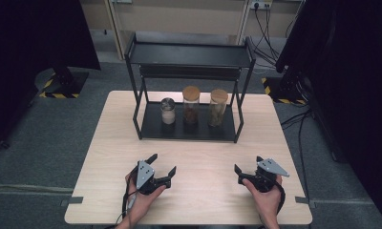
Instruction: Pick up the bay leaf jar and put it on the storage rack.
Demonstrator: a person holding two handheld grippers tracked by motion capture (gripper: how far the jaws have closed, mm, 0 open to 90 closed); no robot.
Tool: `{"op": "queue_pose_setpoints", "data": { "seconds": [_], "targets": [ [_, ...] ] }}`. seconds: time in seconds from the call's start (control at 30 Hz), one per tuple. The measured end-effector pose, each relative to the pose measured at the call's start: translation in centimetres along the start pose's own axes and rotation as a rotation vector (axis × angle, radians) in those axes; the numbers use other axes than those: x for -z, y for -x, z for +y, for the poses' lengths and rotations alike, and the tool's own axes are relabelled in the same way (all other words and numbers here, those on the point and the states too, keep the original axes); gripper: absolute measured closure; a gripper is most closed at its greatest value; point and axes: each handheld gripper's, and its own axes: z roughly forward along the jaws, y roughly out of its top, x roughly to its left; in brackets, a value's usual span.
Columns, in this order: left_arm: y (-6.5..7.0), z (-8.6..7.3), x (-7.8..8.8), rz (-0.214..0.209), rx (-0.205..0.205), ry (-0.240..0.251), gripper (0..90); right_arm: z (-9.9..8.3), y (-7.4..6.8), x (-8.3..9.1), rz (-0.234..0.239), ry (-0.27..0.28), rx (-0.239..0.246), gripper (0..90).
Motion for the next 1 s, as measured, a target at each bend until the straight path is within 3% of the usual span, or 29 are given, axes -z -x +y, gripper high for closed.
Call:
{"op": "queue_pose_setpoints", "data": {
  "seconds": [1.0],
  "targets": [
    [0.0,0.0,0.0,0.001,-0.003,0.000,13.2,-1.4,0.8,-0.1,-0.023,-0.019,-0.032,2.4]
  ]
}}
